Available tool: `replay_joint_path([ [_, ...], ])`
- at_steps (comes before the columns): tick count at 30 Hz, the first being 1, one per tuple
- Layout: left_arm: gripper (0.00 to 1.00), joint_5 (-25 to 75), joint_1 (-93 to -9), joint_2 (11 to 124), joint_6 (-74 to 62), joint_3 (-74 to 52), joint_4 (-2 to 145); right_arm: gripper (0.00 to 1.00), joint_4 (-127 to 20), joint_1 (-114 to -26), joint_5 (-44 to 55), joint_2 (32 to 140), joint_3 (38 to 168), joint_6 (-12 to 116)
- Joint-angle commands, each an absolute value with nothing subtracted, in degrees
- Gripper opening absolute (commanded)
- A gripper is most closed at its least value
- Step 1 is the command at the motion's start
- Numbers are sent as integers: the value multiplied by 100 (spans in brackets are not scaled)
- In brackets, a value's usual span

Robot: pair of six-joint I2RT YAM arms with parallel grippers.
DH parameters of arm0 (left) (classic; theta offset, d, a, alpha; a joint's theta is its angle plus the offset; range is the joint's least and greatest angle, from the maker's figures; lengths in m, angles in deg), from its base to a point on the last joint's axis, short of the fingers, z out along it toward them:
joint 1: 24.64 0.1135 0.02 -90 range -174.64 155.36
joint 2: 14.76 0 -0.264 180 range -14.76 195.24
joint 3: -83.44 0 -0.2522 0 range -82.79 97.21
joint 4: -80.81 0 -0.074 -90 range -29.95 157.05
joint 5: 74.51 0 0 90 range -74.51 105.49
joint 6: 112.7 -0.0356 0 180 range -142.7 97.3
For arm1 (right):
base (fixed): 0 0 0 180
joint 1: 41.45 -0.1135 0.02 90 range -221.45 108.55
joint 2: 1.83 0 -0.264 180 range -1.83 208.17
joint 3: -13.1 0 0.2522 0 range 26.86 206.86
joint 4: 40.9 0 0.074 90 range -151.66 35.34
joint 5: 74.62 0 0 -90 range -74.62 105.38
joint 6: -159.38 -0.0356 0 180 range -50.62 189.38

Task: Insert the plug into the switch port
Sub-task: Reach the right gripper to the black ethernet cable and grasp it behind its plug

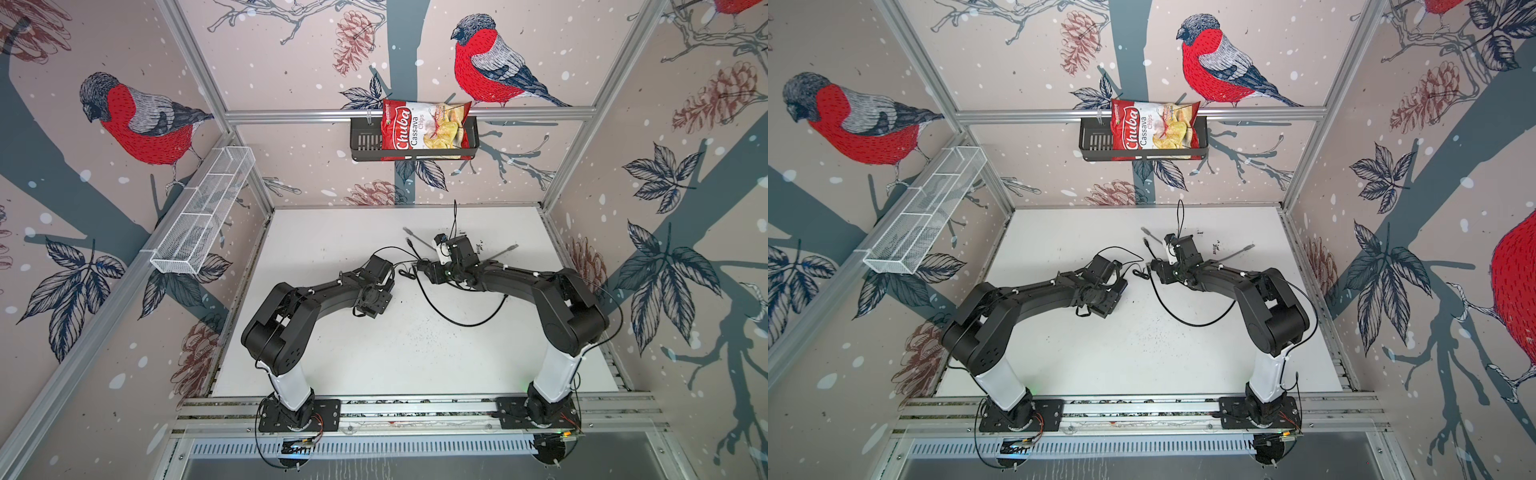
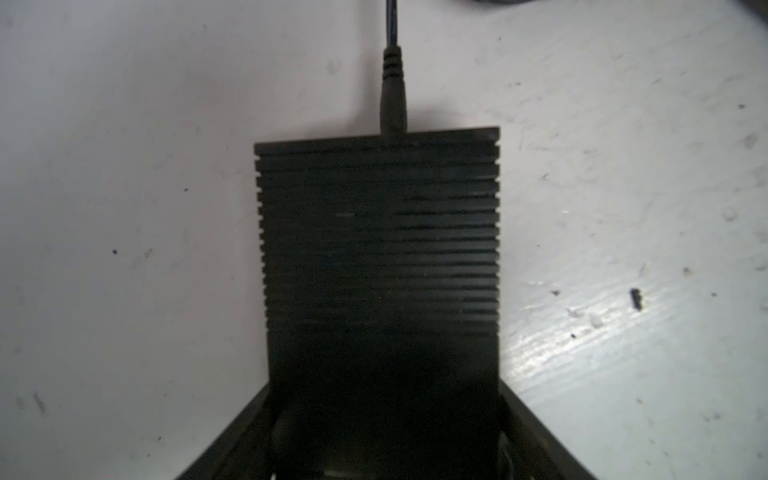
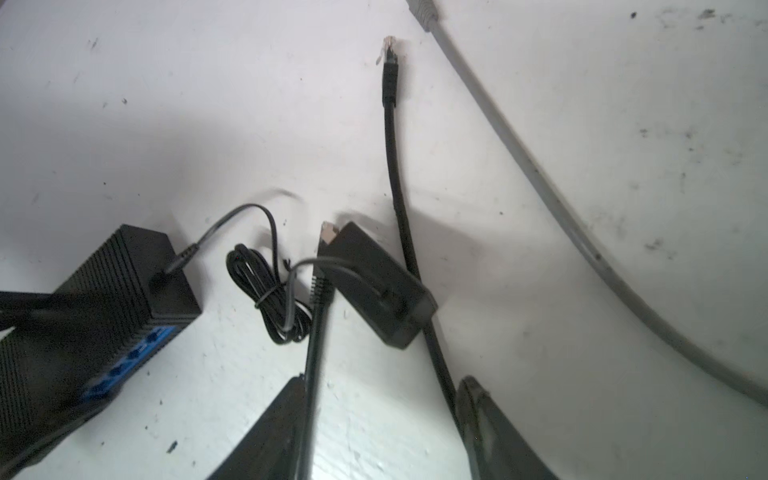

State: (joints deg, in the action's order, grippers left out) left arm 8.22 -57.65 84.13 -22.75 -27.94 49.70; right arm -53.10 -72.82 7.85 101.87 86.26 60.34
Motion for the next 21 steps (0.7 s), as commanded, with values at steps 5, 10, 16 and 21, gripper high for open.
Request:
replay_joint_path([
  [5,74,819,-5753,8253,-2297,-2813,4900,56,-5601,-7550,1088,9791,8272,6446],
  [10,75,841,-5757,8168,-2314,-2855,5059,48,-5572,-7916,1321,9910,8211,6555],
  [16,94,864,-5756,8048,-2317,-2839,5126,40,-5636,-8120,1429,10205,8402,6533],
  [21,96,899,-5759,7721,-2271,-2936,5394,34,-5815,-8192,1590,10450,8573,6586],
])
